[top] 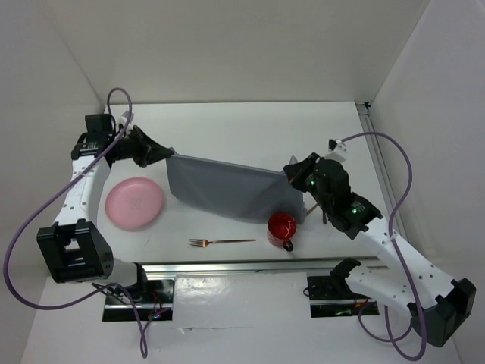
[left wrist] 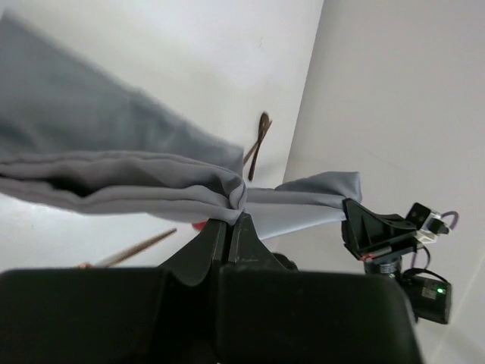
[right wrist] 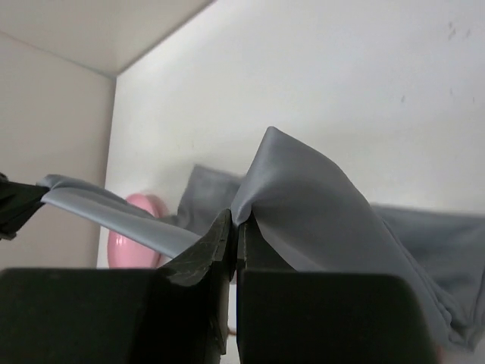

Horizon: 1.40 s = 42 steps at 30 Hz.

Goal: Set the dinner table for one person

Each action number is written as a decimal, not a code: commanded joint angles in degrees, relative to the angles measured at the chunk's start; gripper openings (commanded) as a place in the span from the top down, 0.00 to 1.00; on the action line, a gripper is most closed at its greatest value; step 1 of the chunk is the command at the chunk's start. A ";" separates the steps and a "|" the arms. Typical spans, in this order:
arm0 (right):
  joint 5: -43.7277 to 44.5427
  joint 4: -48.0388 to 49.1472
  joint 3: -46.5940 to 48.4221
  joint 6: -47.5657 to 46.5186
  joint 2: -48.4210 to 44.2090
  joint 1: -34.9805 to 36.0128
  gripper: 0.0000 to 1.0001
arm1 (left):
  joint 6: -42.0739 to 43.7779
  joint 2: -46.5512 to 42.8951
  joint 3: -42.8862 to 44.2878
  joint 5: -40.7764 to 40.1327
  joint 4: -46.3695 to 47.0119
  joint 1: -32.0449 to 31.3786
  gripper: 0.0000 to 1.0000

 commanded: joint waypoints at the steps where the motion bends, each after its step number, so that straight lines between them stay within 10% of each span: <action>1: 8.89 1.45 6.19 -3.96 3.70 -0.77 1.00 | 3.83 1.04 8.18 -5.70 2.19 0.89 1.00; 14: -7.97 26.92 42.05 -15.22 38.51 -19.75 1.00 | 0.24 38.66 63.44 1.67 0.33 -3.15 1.00; 19: -12.79 26.95 43.04 -16.46 39.32 -22.30 1.00 | -5.56 42.19 68.32 4.67 8.31 -3.16 1.00; 25: -15.89 28.27 23.72 -14.27 30.36 -24.07 1.00 | -3.03 35.96 55.43 5.82 11.33 -3.16 1.00; 29: -18.53 28.27 6.17 -8.82 25.17 -21.97 1.00 | 2.15 26.04 30.79 3.27 12.99 -3.16 1.00; 31: -17.39 26.43 1.05 -6.28 21.85 -19.51 0.83 | 4.35 19.38 21.43 0.65 14.56 -2.63 1.00; 34: -12.74 19.68 -6.44 -0.41 17.18 -15.20 0.28 | 5.94 14.87 7.44 -0.68 13.44 -2.02 0.59; 37: -9.05 13.27 -9.44 1.65 12.18 -13.61 0.15 | 8.12 11.08 -1.54 -1.83 14.23 -2.02 0.24; 42: -0.25 6.82 -7.87 -0.27 5.92 -10.62 0.22 | 10.51 8.88 1.07 -12.71 5.10 -1.49 0.19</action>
